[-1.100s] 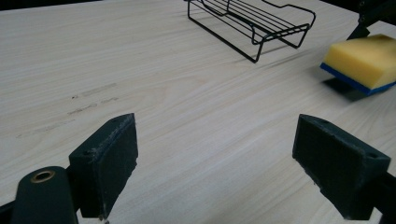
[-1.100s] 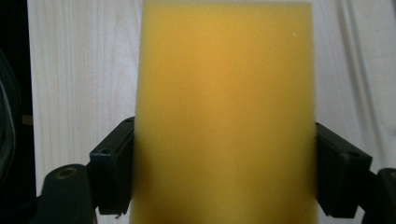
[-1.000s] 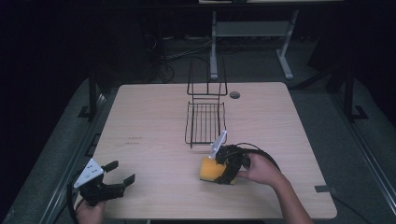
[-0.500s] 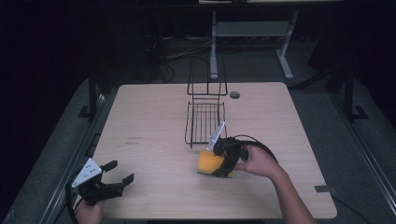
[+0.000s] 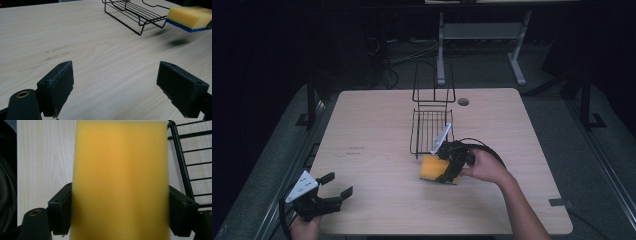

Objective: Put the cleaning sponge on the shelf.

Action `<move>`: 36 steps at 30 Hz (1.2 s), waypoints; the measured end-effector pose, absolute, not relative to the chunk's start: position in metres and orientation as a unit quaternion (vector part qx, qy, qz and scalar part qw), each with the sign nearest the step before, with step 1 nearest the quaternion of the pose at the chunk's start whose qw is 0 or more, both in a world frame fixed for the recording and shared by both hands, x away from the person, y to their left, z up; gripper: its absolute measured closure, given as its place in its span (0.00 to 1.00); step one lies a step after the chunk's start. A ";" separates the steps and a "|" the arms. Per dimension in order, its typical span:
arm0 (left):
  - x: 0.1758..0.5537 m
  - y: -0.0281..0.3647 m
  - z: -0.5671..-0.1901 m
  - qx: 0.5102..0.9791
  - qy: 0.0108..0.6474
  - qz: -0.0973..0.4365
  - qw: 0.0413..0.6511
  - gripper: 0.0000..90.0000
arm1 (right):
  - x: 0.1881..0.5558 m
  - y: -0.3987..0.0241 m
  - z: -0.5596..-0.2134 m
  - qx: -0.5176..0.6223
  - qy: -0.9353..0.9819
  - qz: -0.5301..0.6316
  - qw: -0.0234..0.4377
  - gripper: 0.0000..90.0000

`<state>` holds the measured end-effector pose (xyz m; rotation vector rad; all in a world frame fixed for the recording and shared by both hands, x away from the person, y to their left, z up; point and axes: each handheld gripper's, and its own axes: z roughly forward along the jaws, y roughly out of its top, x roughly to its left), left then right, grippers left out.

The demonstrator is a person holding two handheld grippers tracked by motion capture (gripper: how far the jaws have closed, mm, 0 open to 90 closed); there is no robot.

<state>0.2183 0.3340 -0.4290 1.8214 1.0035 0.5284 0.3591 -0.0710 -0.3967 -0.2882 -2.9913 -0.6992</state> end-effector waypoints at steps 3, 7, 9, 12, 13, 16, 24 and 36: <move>0.218 0.336 -0.429 0.743 0.413 0.219 0.479 0.15 | 0.361 -0.069 -0.397 -0.093 -0.971 -0.219 0.026 0.24; 0.218 0.335 -0.429 0.743 0.414 0.218 0.479 0.15 | 0.364 -0.064 -0.394 -0.083 -0.971 -0.221 0.025 0.24; 0.218 0.334 -0.429 0.745 0.412 0.216 0.477 0.15 | 0.365 -0.062 -0.393 -0.081 -0.972 -0.220 0.025 0.24; 0.218 0.334 -0.429 0.745 0.411 0.217 0.478 0.15 | 0.366 -0.059 -0.391 -0.080 -0.972 -0.218 0.029 0.24; 0.218 0.334 -0.429 0.746 0.411 0.216 0.478 0.15 | 0.367 -0.058 -0.391 -0.079 -0.973 -0.217 0.028 0.24; 0.218 0.334 -0.429 0.745 0.412 0.216 0.478 0.15 | 0.368 -0.056 -0.390 -0.078 -0.973 -0.217 0.029 0.24; 0.218 0.335 -0.429 0.743 0.414 0.217 0.479 0.15 | 0.376 -0.052 -0.389 -0.077 -0.971 -0.222 0.038 0.24; 0.218 0.335 -0.429 0.743 0.416 0.217 0.478 0.15 | 0.388 -0.045 -0.385 -0.073 -0.973 -0.215 0.038 0.24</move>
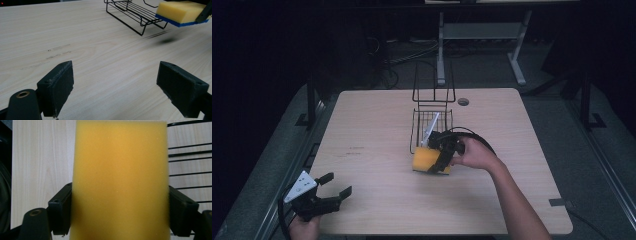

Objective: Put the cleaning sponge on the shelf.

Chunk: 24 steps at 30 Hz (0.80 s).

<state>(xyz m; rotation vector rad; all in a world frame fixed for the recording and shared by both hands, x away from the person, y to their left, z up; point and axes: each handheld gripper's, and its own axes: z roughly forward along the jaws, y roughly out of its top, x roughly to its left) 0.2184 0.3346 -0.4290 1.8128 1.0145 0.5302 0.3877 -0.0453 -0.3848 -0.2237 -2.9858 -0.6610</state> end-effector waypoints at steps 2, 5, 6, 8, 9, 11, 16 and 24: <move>0.219 0.334 -0.429 0.743 0.414 0.217 0.478 0.15 | 0.389 -0.045 -0.385 -0.073 -0.973 -0.215 0.037 0.24; 0.220 0.333 -0.429 0.746 0.412 0.216 0.477 0.15 | 0.391 -0.044 -0.385 -0.073 -0.973 -0.216 0.039 0.24; 0.220 0.333 -0.429 0.746 0.412 0.216 0.476 0.15 | 0.392 -0.044 -0.385 -0.073 -0.973 -0.215 0.039 0.24; 0.220 0.332 -0.429 0.746 0.412 0.217 0.476 0.15 | 0.394 -0.044 -0.385 -0.073 -0.973 -0.214 0.038 0.24; 0.220 0.332 -0.429 0.746 0.412 0.216 0.477 0.15 | 0.396 -0.045 -0.384 -0.076 -0.973 -0.214 0.039 0.24; 0.220 0.333 -0.429 0.746 0.412 0.216 0.477 0.15 | 0.400 -0.046 -0.384 -0.077 -0.973 -0.216 0.040 0.24; 0.221 0.335 -0.430 0.744 0.413 0.212 0.480 0.15 | 0.407 -0.046 -0.383 -0.082 -0.973 -0.212 0.039 0.24; 0.223 0.336 -0.431 0.741 0.418 0.210 0.482 0.15 | 0.422 -0.044 -0.390 -0.089 -0.972 -0.212 0.048 0.24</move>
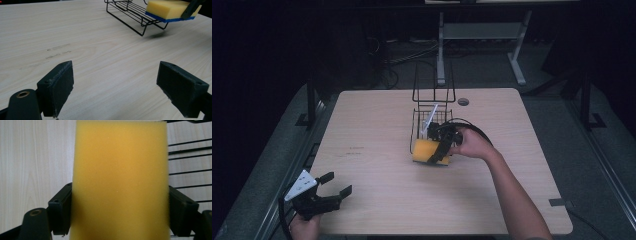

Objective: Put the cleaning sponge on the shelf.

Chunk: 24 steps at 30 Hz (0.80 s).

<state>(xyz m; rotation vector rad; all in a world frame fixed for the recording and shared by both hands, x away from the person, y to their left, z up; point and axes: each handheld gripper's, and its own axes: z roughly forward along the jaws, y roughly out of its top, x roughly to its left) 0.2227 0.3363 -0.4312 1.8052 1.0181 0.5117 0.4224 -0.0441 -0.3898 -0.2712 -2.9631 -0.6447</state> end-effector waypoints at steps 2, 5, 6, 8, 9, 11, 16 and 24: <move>0.223 0.336 -0.432 0.740 0.419 0.210 0.482 0.15 | 0.426 -0.044 -0.390 -0.090 -0.972 -0.211 0.051 0.24; 0.224 0.337 -0.432 0.742 0.418 0.211 0.481 0.15 | 0.431 -0.044 -0.391 -0.094 -0.972 -0.208 0.053 0.24; 0.224 0.337 -0.432 0.742 0.418 0.211 0.481 0.15 | 0.433 -0.045 -0.391 -0.097 -0.971 -0.212 0.056 0.24; 0.224 0.337 -0.432 0.741 0.418 0.210 0.481 0.15 | 0.435 -0.046 -0.392 -0.099 -0.970 -0.216 0.057 0.24; 0.223 0.338 -0.431 0.741 0.418 0.211 0.481 0.15 | 0.436 -0.047 -0.393 -0.102 -0.970 -0.214 0.057 0.24; 0.224 0.338 -0.432 0.740 0.419 0.209 0.482 0.15 | 0.438 -0.048 -0.393 -0.104 -0.970 -0.213 0.061 0.24; 0.224 0.337 -0.432 0.741 0.418 0.208 0.482 0.15 | 0.445 -0.047 -0.388 -0.100 -0.972 -0.206 0.054 0.24; 0.224 0.336 -0.432 0.743 0.417 0.209 0.480 0.15 | 0.459 -0.045 -0.387 -0.105 -0.972 -0.202 0.055 0.24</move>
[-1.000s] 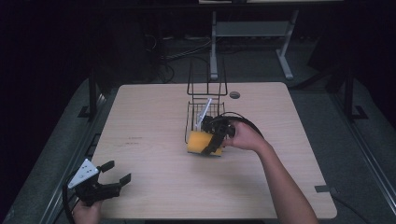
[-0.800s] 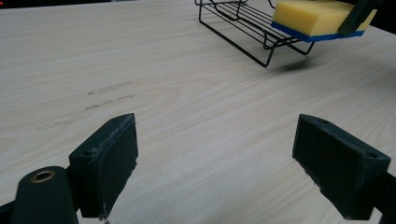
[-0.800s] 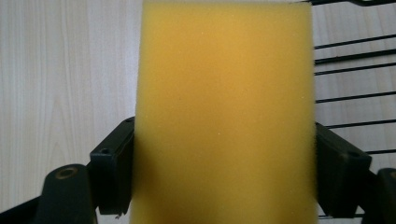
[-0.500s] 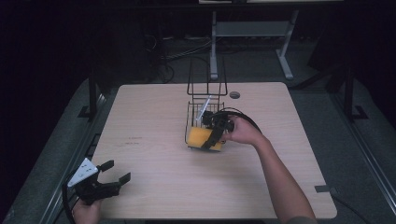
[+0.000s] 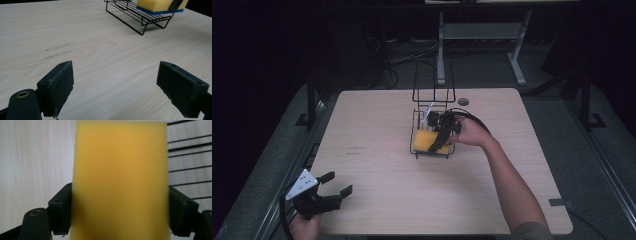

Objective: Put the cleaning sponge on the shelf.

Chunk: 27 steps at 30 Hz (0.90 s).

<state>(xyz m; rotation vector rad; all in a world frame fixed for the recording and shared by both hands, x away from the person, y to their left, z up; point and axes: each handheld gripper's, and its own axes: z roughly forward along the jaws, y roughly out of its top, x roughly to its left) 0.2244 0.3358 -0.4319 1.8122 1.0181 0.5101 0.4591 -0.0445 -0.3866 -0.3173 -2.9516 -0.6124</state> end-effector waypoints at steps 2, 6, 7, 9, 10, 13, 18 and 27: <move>0.225 0.336 -0.432 0.742 0.418 0.208 0.481 0.15 | 0.464 -0.046 -0.388 -0.109 -0.969 -0.212 0.065 0.24; 0.224 0.335 -0.432 0.744 0.416 0.208 0.480 0.15 | 0.472 -0.048 -0.386 -0.113 -0.973 -0.197 0.050 0.24; 0.225 0.335 -0.432 0.744 0.416 0.209 0.479 0.15 | 0.473 -0.048 -0.383 -0.112 -0.972 -0.200 0.046 0.24; 0.225 0.335 -0.432 0.744 0.416 0.208 0.480 0.15 | 0.475 -0.048 -0.382 -0.116 -0.970 -0.209 0.049 0.24; 0.225 0.335 -0.432 0.744 0.416 0.208 0.480 0.15 | 0.475 -0.048 -0.382 -0.116 -0.970 -0.209 0.049 0.24; 0.225 0.335 -0.432 0.744 0.416 0.208 0.480 0.15 | 0.482 -0.053 -0.386 -0.123 -0.967 -0.219 0.047 0.24; 0.225 0.334 -0.433 0.744 0.416 0.206 0.481 0.15 | 0.487 -0.054 -0.393 -0.125 -0.968 -0.212 0.048 0.24; 0.225 0.335 -0.433 0.744 0.417 0.206 0.480 0.15 | 0.489 -0.049 -0.402 -0.126 -0.970 -0.204 0.049 0.24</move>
